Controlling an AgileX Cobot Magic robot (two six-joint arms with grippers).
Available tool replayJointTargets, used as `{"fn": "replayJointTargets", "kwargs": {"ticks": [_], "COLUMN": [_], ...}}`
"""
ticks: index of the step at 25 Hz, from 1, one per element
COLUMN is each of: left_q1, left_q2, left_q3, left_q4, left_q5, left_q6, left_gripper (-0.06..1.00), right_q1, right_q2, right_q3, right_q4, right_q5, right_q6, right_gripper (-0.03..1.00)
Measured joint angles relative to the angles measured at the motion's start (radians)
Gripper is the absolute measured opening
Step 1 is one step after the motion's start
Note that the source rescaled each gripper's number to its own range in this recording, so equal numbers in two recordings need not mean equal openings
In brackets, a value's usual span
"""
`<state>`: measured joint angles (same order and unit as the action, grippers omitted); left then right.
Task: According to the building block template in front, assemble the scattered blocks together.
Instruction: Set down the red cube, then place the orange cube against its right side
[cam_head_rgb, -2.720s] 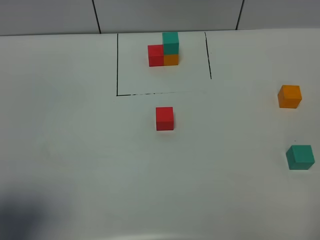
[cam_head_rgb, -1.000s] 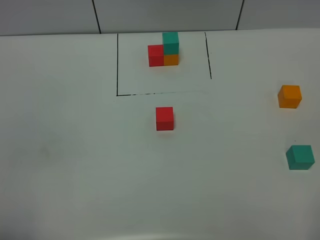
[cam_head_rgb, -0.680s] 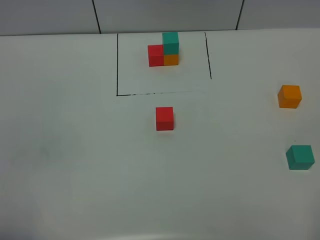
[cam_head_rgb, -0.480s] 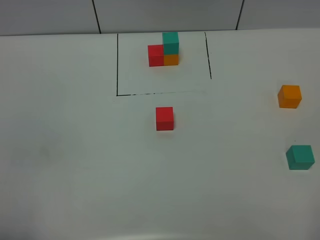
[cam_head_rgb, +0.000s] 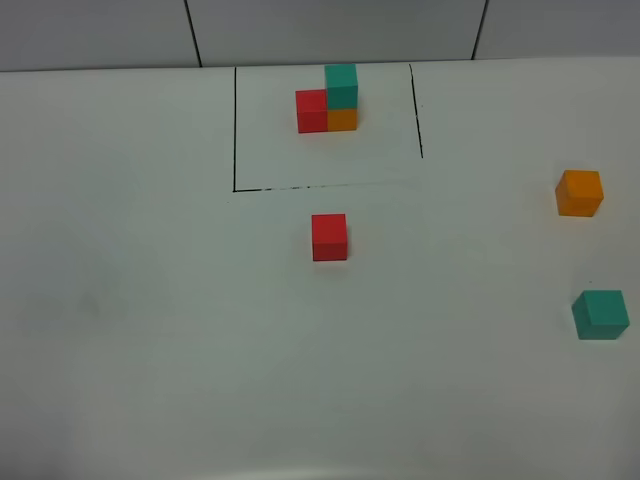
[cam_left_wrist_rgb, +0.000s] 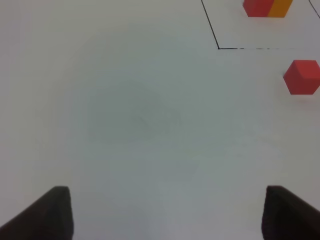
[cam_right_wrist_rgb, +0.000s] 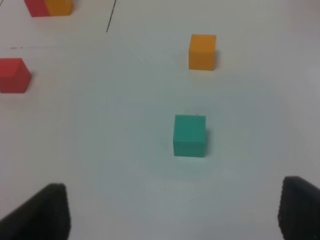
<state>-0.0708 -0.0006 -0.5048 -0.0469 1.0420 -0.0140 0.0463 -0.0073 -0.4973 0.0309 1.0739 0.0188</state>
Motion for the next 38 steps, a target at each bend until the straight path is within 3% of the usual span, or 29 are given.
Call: {"fn": "replayJointTargets", "kwargs": {"ticks": [34, 38], "left_q1": [0.0, 0.0], "left_q2": [0.0, 0.0], "left_q3": [0.0, 0.0], "left_q4": [0.0, 0.0], "left_q5": [0.0, 0.0], "left_q6": [0.0, 0.0], "left_gripper": [0.66, 0.66], "right_q1": [0.0, 0.0], "right_q2": [0.0, 0.054], "right_q3": [0.0, -0.015], "right_q4": [0.0, 0.001], "right_q5": [-0.001, -0.033], "right_q6": [0.0, 0.001], "right_gripper": [0.7, 0.79]}}
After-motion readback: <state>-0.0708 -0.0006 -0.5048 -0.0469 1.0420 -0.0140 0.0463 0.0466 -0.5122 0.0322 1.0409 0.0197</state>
